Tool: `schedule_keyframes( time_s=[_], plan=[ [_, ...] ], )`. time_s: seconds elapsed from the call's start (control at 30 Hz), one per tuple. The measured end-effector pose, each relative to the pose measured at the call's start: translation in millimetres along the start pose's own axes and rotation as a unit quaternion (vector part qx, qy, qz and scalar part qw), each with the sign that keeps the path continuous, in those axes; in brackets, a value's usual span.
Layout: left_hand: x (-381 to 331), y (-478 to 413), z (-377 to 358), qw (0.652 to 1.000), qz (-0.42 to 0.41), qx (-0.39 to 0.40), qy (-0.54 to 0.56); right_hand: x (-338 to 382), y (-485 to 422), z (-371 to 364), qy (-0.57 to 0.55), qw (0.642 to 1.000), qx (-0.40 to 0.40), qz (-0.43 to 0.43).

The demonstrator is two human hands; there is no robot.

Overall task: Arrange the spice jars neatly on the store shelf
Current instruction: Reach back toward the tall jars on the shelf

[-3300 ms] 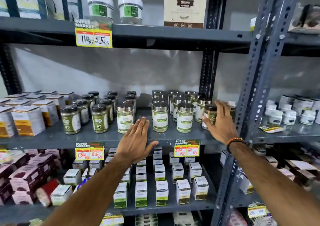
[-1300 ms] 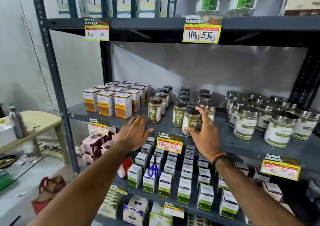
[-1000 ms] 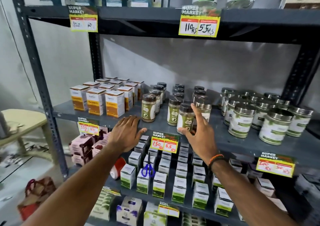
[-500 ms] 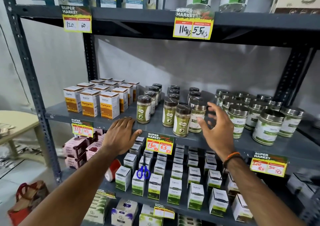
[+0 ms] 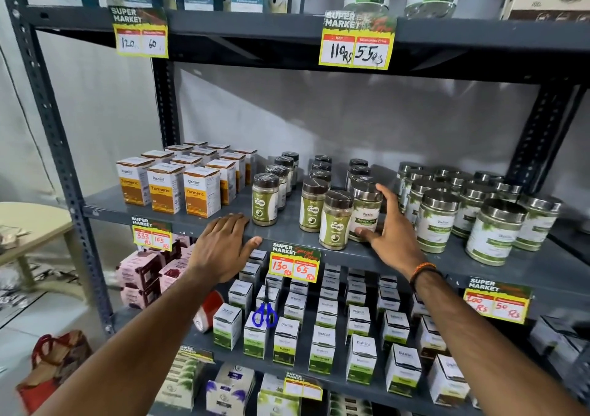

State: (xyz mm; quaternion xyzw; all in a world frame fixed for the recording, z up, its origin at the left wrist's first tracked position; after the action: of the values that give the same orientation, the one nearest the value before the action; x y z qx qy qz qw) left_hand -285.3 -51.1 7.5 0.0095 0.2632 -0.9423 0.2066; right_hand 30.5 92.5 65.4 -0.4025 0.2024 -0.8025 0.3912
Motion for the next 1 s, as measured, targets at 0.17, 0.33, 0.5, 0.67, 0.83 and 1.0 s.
schedule_keyframes(
  time_s=[0.17,0.33,0.5,0.67,0.83,1.0],
  plan=[
    [-1.5,3.5,21.0,0.999,-0.002,0.023,0.032,6.1,6.2,16.5,0.008,1.000,-0.015,0.008],
    [-10.9,11.7,65.9,0.999,0.007,0.001,0.050,31.8,18.3,52.6,0.007,0.999,-0.041,0.020],
    [-60.4,7.8,122.8,0.997,-0.017,-0.059,0.052,55.3,29.0,104.1,0.022,0.996,-0.074,0.034],
    [-143.1,4.9,163.3,0.985,-0.095,-0.128,0.068,57.9,44.0,169.5,0.027,0.994,-0.100,0.038],
    [-229.1,15.3,154.0,0.976,-0.164,-0.129,0.061,30.4,65.9,226.5,0.040,0.989,-0.141,0.013],
    [-288.9,21.7,109.0,0.977,-0.187,-0.088,0.053,-8.3,87.7,264.2,0.057,0.985,-0.163,-0.023]
  ],
)
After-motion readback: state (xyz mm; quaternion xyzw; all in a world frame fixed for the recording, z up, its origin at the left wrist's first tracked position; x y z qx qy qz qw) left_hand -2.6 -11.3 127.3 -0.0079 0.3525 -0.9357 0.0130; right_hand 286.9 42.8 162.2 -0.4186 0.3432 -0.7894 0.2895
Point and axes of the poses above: each hand's wrist, its own y-axis away from the middle knuckle, its own z-axis out of the back of the hand, x = y × z, the point moved 5 cm from there along -y, towards the middle knuckle, and after that the axes turned 11 degrees about z, right-handed, at the moved point
